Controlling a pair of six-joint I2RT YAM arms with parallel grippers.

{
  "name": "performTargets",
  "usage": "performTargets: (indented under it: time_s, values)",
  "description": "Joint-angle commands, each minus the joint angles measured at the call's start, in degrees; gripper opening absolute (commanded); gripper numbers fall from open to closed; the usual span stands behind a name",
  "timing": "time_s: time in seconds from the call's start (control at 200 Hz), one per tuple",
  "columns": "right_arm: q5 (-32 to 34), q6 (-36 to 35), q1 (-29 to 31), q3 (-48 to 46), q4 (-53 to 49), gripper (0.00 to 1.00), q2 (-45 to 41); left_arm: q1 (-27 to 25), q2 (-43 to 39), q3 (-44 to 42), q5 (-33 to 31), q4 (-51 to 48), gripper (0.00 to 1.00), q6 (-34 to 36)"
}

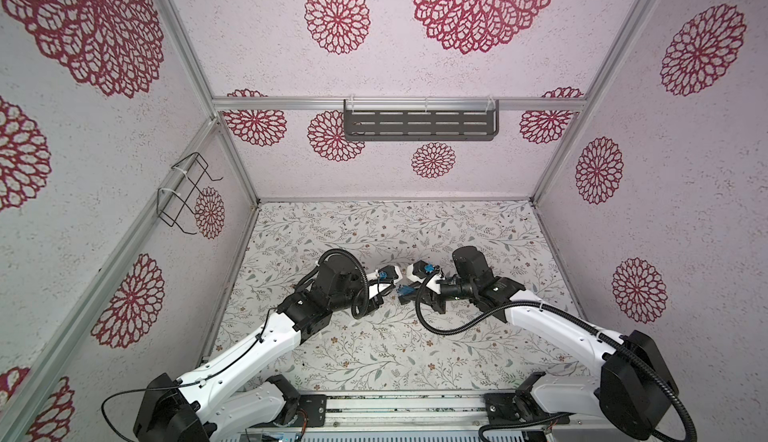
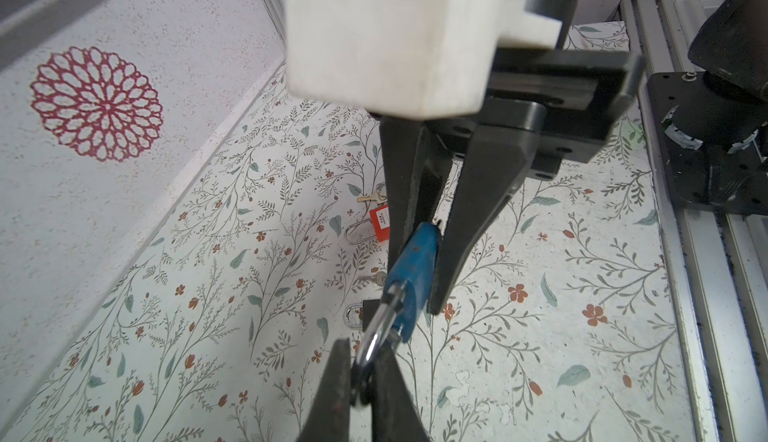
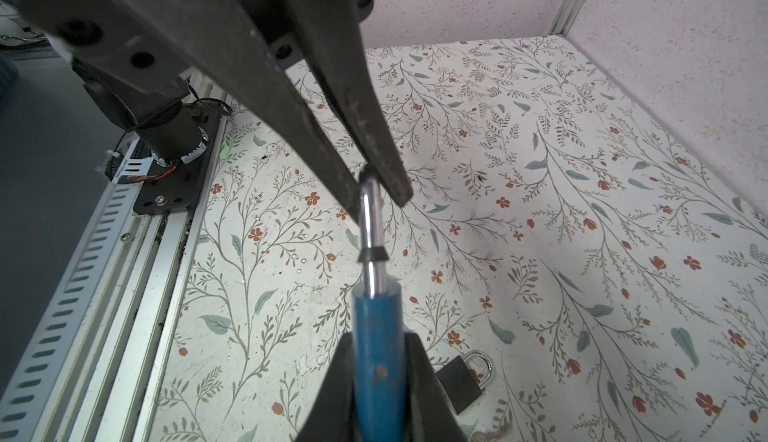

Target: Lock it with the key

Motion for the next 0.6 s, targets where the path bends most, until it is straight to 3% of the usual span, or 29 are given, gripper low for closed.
performTargets:
  time_s: [0.0, 0.595]
  values:
    - [-1.21, 0.72, 0.61, 1.28, 9.89, 0.0, -3.02, -1.19, 1.63, 1.28, 7.37, -0.04, 0.0, -1.54]
    - [-3.27, 0.45, 0.56, 1.4, 14.22, 0.0, -3.86, -1.11, 4.75, 3.01, 10.92, -0.89, 0.0, -2.33]
